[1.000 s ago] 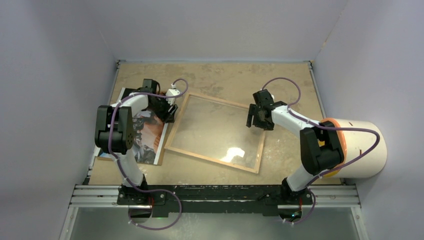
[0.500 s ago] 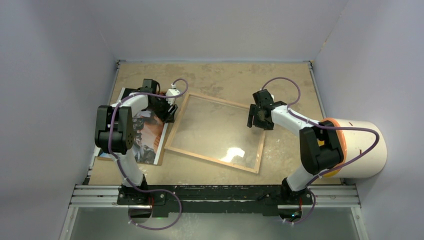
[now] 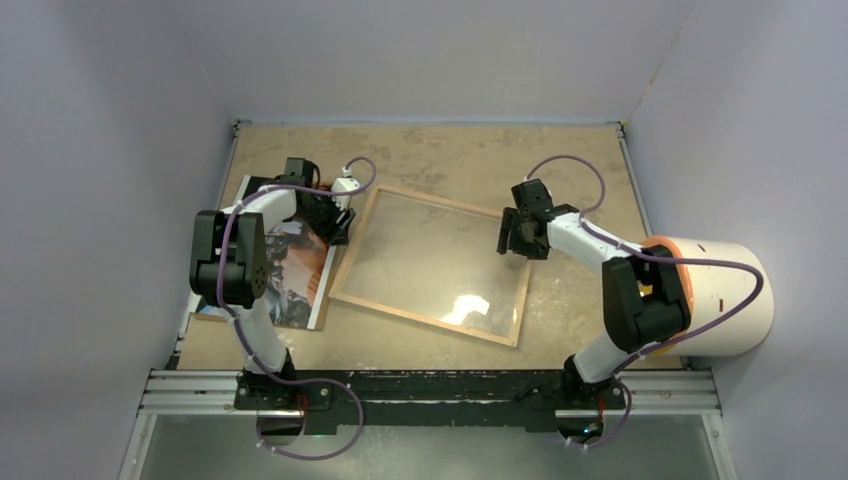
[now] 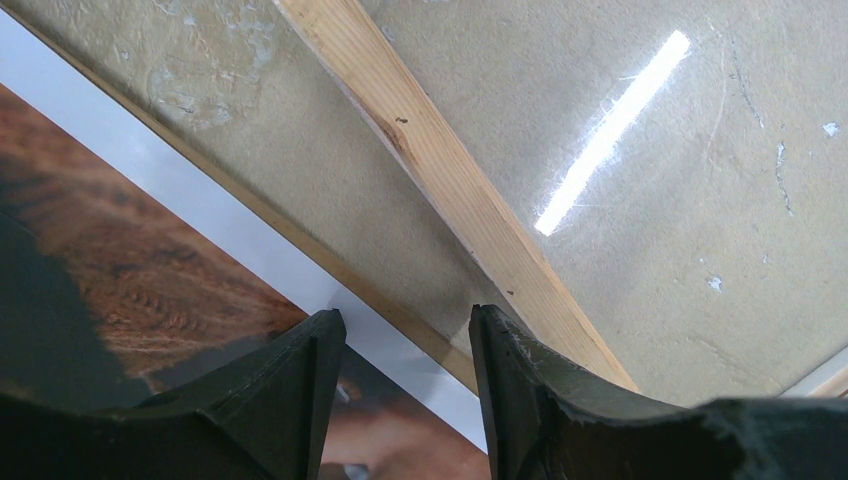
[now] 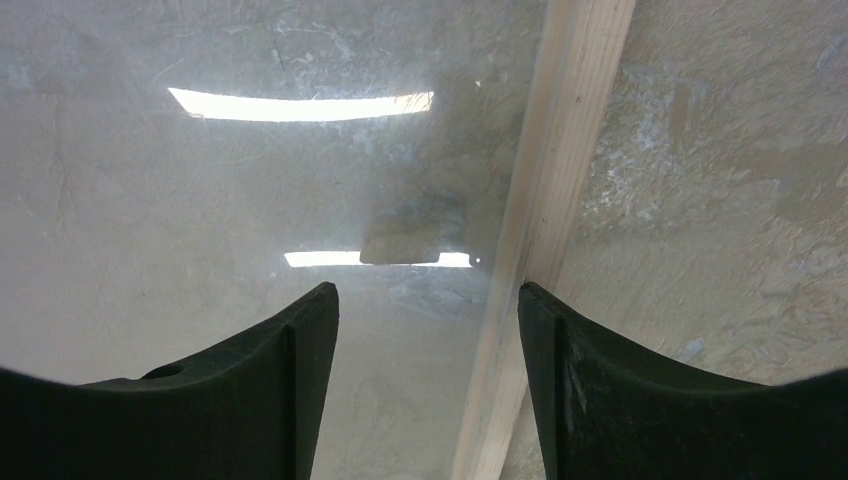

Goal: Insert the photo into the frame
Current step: Place the photo frame item in the photo frame.

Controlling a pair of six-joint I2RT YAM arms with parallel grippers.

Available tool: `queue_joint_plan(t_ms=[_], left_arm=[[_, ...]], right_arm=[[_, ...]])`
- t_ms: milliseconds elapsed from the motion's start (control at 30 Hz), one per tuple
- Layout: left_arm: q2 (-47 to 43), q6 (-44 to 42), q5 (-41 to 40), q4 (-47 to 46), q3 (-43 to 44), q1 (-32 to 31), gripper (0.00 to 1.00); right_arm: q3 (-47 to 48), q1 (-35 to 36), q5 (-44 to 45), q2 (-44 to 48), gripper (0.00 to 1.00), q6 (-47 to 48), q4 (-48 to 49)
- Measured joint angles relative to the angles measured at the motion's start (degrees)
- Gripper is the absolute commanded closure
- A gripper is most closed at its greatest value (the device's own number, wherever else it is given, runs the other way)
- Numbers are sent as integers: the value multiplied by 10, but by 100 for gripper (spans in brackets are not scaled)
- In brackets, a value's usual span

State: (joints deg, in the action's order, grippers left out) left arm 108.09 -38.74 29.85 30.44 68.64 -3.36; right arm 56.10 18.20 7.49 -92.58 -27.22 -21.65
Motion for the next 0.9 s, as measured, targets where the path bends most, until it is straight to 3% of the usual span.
queue_joint_plan(t_ms=[900], left_arm=[[3,-1,-2,-7,-4,0,47]], right_arm=[[-79,-59,-113,41,34,-64,128]])
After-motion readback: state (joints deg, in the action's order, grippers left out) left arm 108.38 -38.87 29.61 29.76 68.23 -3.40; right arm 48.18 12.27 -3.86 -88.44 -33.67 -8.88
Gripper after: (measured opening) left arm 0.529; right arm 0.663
